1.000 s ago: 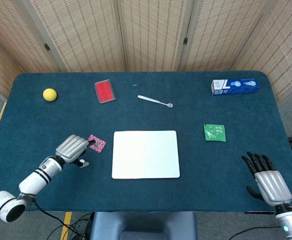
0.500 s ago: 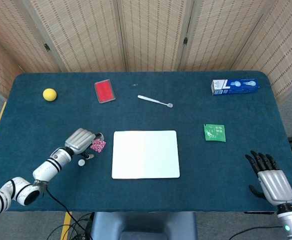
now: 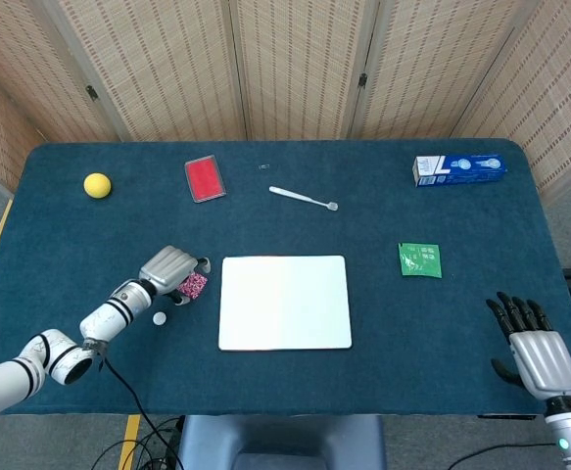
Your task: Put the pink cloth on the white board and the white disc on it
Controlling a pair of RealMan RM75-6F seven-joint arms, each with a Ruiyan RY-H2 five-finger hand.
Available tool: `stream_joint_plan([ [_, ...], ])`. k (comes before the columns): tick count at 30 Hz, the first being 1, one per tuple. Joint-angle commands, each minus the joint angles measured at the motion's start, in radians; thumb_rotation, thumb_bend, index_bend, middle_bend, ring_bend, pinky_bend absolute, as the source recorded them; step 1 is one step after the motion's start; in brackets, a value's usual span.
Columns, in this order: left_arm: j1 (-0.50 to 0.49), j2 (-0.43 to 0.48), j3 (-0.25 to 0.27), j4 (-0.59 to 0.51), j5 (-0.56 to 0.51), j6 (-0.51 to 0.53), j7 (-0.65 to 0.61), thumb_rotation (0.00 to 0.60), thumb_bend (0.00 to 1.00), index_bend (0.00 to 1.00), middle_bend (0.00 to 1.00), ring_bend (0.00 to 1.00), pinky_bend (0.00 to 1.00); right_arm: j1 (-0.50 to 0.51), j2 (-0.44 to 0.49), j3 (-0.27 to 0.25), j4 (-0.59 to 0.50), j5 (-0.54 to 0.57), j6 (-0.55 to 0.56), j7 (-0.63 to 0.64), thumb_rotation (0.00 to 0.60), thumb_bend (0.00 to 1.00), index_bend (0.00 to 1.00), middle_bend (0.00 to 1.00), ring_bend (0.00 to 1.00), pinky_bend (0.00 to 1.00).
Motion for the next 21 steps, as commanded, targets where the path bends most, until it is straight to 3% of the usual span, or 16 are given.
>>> stream_joint_plan([
  [1, -0.017, -0.02, 0.013, 0.038, 0.008, -0.019, -0.021, 0.6, 0.23, 0.37, 1.0, 1.0, 0.9, -0.001, 0.0, 0.003, 0.001, 0.006, 0.002, 0.0, 0.6, 0.19, 0.0, 0.0, 0.0, 0.0],
  [21, -0.047, -0.096, 0.069, 0.192, 0.03, -0.045, -0.11, 0.6, 0.23, 0.4, 1.0, 1.0, 0.9, 0.0, 0.002, 0.01, 0.003, 0.02, 0.006, 0.003, 0.6, 0.19, 0.0, 0.0, 0.0, 0.0],
])
